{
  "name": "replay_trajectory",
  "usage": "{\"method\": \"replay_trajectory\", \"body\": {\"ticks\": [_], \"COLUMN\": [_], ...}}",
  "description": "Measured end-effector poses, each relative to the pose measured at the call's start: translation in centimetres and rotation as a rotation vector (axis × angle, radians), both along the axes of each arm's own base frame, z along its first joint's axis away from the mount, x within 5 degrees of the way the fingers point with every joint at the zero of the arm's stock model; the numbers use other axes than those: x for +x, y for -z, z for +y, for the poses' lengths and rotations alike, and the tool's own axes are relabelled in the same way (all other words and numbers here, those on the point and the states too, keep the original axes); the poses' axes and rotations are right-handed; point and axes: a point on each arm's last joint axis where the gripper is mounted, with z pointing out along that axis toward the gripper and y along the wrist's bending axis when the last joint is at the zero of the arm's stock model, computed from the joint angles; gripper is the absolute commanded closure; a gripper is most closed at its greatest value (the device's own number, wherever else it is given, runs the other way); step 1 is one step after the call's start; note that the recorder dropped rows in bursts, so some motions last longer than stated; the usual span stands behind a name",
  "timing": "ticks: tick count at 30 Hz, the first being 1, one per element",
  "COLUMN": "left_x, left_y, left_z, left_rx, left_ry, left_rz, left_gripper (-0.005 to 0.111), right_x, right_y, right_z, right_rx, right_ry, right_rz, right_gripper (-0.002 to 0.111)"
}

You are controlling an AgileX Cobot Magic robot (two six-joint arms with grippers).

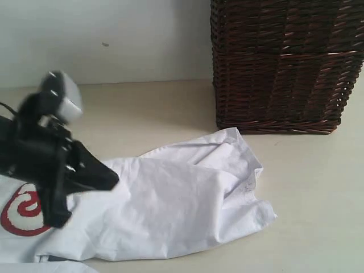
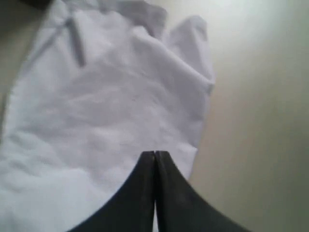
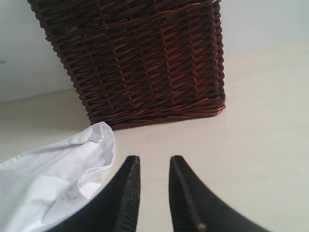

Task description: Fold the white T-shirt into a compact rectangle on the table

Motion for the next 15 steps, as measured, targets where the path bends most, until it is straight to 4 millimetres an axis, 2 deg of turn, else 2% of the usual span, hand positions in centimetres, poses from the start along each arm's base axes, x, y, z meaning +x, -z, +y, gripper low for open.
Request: {"method": "replay_trajectory", "body": {"ticks": [2,6,10,15], "left_x": [0.0,-0.2,0.0,0.6], "left_y": [2.7,6.4,7.8,8.6], "left_z": [-2.0,-5.5,-8.1,-10.0], "left_rx": [0.041,0.083,0.103,0.108], "left_ry": [0.094,0.209,0.231,0.224], "left_rz": [0.052,0.144,0.132,0.116], "left_gripper": [0.107,0.107,0.107,0.107], "right_x": [0.0,0.0,0.0,0.0], "right_y": [0.0,0.0,0.0,0.0], "right_z": [0.0,0.0,0.0,0.0], "right_rx": [0.0,0.0,0.0,0.0], "right_ry": [0.0,0.0,0.0,0.0], "right_rz": [0.0,0.0,0.0,0.0], "right_gripper": [0.085,0.085,0.085,0.085]}}
